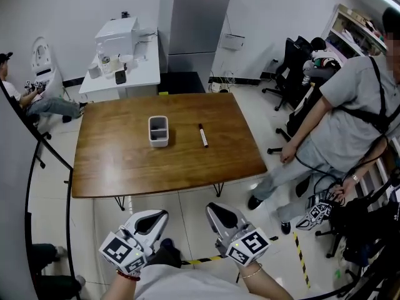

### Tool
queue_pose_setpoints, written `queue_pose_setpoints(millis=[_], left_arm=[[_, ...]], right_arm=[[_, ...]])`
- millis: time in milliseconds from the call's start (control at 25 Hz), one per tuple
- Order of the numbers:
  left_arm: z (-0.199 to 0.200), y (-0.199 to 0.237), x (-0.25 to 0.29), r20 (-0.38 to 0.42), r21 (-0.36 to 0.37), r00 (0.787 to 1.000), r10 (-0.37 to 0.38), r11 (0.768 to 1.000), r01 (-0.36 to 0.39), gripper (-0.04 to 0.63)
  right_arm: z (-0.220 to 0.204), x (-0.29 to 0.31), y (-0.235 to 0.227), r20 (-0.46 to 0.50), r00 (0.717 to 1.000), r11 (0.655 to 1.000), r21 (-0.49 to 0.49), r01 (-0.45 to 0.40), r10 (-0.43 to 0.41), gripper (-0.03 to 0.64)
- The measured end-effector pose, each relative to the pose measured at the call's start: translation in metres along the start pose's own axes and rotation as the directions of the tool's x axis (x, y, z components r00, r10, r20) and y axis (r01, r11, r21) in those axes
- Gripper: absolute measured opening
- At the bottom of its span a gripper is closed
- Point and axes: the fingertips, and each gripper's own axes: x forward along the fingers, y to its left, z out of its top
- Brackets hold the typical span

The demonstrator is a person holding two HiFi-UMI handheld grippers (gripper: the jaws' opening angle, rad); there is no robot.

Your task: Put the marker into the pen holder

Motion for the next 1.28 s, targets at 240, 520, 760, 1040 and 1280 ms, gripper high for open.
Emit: queue_pose_setpoints(millis=[240, 520, 760, 1040, 1280], left_arm=[[0.032, 0.072, 0.019, -0.007, 0.027, 1.0, -0.02, 0.999, 0.02, -0.005], [0.041, 0.105, 0.028, 0.027, -0.001, 1.0, 0.006, 1.0, -0.006, -0.005], [0.041, 0.138, 0.036, 0.045, -0.043, 0.996, 0.076, 0.996, -0.074, -0.005], [0.039, 0.174, 0.061, 0.054, -0.066, 0.978, 0.201, 0.978, -0.197, -0.005], [0.026, 0.183, 0.076, 0.043, -0.151, 0.957, 0.288, 0.948, -0.279, -0.005]], right_arm=[[0.027, 0.069, -0.013, 0.018, 0.998, 0.998, 0.011, 0.056, -0.056, 0.008], [0.038, 0.087, -0.045, 0.025, 0.996, 0.996, 0.01, 0.088, -0.088, 0.008], [0.039, 0.118, -0.068, 0.04, 0.999, 1.0, 0.002, 0.02, -0.021, 0.018], [0.033, 0.15, -0.138, -0.031, 0.999, 1.0, 0.019, -0.008, 0.008, 0.077], [-0.026, 0.173, -0.235, -0.206, 0.972, 0.992, 0.03, 0.121, -0.112, 0.121]])
